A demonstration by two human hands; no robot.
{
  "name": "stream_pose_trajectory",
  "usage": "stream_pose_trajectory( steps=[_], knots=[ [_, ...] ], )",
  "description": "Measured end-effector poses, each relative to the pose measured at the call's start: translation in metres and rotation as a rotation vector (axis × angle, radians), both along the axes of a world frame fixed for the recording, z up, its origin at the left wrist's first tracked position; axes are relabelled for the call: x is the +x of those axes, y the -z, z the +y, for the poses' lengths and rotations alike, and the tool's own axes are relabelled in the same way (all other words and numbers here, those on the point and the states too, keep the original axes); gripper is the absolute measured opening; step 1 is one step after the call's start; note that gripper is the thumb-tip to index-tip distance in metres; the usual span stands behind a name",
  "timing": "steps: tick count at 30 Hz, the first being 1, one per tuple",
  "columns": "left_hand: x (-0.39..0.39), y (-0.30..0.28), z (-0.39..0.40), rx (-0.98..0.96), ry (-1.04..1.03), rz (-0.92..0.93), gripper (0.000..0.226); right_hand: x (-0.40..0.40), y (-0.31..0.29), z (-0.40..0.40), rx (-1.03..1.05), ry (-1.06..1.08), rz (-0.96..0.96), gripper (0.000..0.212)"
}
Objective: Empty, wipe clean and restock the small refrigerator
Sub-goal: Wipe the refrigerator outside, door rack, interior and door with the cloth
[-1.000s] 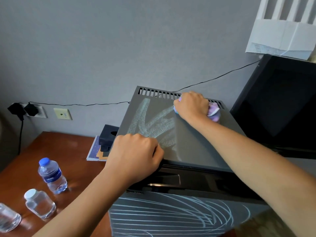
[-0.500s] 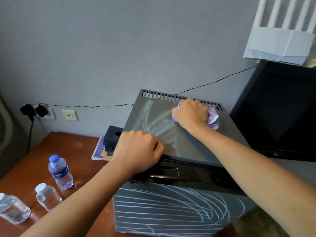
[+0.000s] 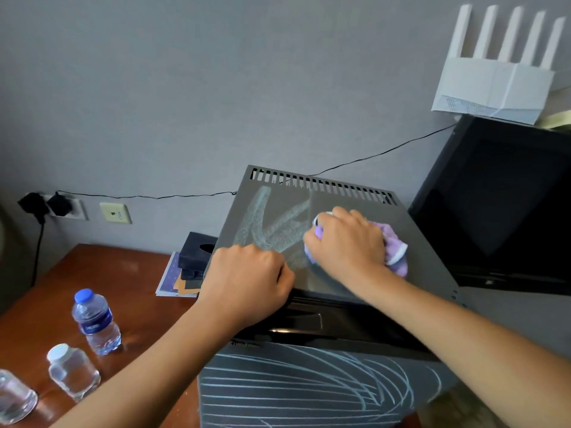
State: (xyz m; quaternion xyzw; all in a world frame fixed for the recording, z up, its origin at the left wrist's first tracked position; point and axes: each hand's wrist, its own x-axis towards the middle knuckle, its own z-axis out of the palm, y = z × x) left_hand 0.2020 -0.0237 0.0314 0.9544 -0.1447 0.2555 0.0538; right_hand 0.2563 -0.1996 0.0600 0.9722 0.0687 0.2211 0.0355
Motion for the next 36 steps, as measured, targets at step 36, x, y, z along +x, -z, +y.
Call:
stream_pose_trajectory(
  steps=[36],
  knots=[
    [-0.001, -0.003, 0.0, -0.014, -0.016, 0.01, 0.04, -0.01, -0.006, -0.02, 0.027, -0.119, 0.181, 0.053]
  ],
)
